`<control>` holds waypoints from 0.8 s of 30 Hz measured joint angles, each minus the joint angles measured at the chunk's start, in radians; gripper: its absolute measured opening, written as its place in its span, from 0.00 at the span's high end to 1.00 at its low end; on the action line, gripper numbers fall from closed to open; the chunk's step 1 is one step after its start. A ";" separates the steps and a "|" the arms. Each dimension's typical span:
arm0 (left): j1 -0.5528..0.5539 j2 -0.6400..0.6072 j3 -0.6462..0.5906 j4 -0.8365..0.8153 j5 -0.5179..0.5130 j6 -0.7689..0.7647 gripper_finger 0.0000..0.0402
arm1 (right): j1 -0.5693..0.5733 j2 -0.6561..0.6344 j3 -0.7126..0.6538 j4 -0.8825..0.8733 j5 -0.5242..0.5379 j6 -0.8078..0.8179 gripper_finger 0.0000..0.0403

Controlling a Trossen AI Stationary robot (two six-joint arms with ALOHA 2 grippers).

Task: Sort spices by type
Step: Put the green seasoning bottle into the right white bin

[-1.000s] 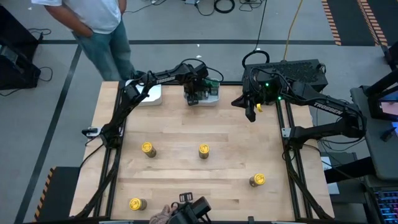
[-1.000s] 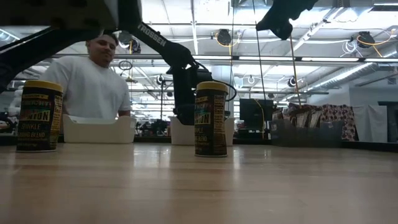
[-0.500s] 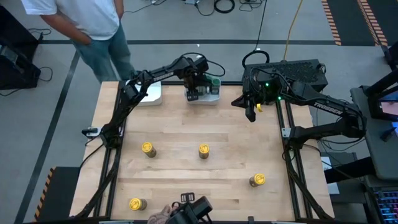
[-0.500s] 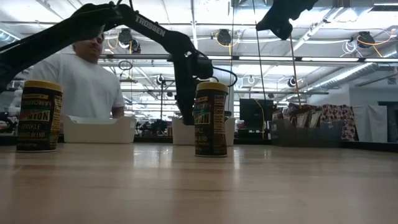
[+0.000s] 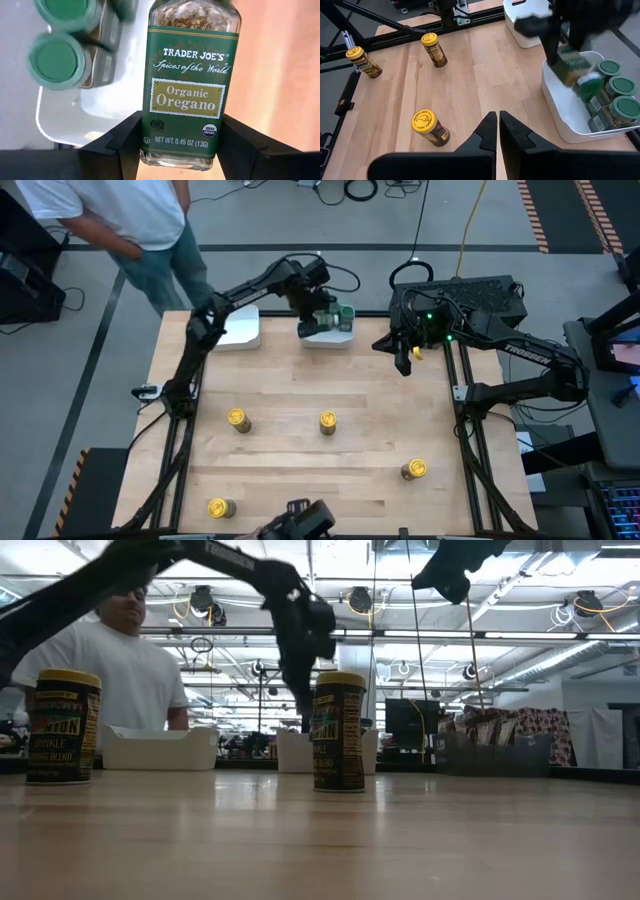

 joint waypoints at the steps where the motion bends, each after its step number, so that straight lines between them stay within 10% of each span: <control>1: 0.000 -0.020 0.000 0.000 0.023 -0.005 0.49 | 0.000 0.000 0.000 0.000 0.000 -0.002 1.00; 13: -0.010 -0.248 -0.085 0.007 0.408 -0.065 0.49 | -0.008 0.000 0.000 0.092 0.000 -0.049 1.00; 24: -0.077 -0.565 -0.633 0.508 0.477 -0.251 0.49 | -0.009 0.058 0.000 0.237 0.005 0.021 0.85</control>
